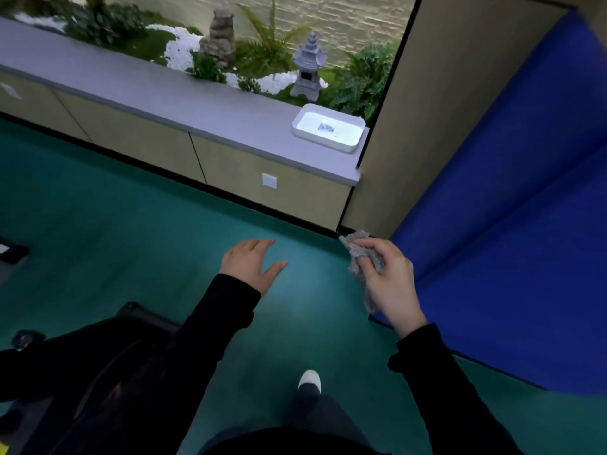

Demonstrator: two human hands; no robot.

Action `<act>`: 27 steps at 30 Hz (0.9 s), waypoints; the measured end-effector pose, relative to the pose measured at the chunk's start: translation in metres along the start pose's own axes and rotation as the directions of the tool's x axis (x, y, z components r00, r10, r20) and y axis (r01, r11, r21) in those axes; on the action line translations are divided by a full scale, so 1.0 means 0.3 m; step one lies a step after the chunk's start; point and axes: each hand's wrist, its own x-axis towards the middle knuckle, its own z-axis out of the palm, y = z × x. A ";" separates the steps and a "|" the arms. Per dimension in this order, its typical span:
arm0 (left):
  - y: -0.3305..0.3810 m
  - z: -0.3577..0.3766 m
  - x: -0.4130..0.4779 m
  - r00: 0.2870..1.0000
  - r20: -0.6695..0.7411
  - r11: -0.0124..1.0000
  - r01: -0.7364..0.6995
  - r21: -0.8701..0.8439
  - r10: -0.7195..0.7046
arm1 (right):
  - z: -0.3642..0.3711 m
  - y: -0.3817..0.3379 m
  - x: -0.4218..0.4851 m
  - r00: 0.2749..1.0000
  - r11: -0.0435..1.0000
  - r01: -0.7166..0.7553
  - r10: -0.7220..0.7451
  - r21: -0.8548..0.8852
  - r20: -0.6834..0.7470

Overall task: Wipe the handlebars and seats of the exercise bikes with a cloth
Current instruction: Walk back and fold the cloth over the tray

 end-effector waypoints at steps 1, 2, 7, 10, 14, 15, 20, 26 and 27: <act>0.025 0.000 0.032 1.000 -0.020 1.000 0.000 -0.008 0.000 | -0.012 0.012 0.040 1.000 1.000 0.006 -0.006 0.003 0.002; 0.045 0.000 0.061 0.999 -0.041 1.000 0.002 -0.018 -0.003 | -0.021 0.023 0.078 1.000 1.000 0.015 -0.015 0.006 0.008; 0.078 0.002 0.170 0.996 -0.082 0.999 0.024 -0.045 -0.027 | -0.027 0.068 0.236 0.999 1.000 0.016 -0.017 0.026 0.035; 0.053 -0.003 0.244 0.995 -0.075 0.998 0.056 -0.042 -0.059 | -0.005 0.094 0.331 0.999 1.000 -0.023 0.023 0.005 0.030; 0.001 -0.025 0.366 0.993 -0.065 0.994 0.097 -0.042 -0.099 | 0.036 0.096 0.474 0.999 1.000 -0.017 0.017 -0.001 0.038; -0.015 -0.034 0.410 0.993 -0.058 0.994 0.096 -0.049 -0.099 | 0.057 0.092 0.516 0.999 1.000 -0.017 0.017 -0.006 0.042; -0.121 -0.110 0.688 0.996 -0.070 0.998 0.050 -0.037 -0.053 | 0.219 0.037 0.739 0.999 1.000 -0.022 0.022 -0.008 0.043; -0.216 -0.195 1.006 0.996 -0.088 0.997 0.025 -0.072 -0.031 | 0.372 -0.068 1.013 0.997 0.999 0.038 -0.037 -0.009 0.062; -0.223 -0.201 1.048 0.997 -0.077 0.997 0.017 -0.076 -0.023 | 0.381 -0.073 1.049 0.998 0.999 0.035 -0.035 0.002 0.045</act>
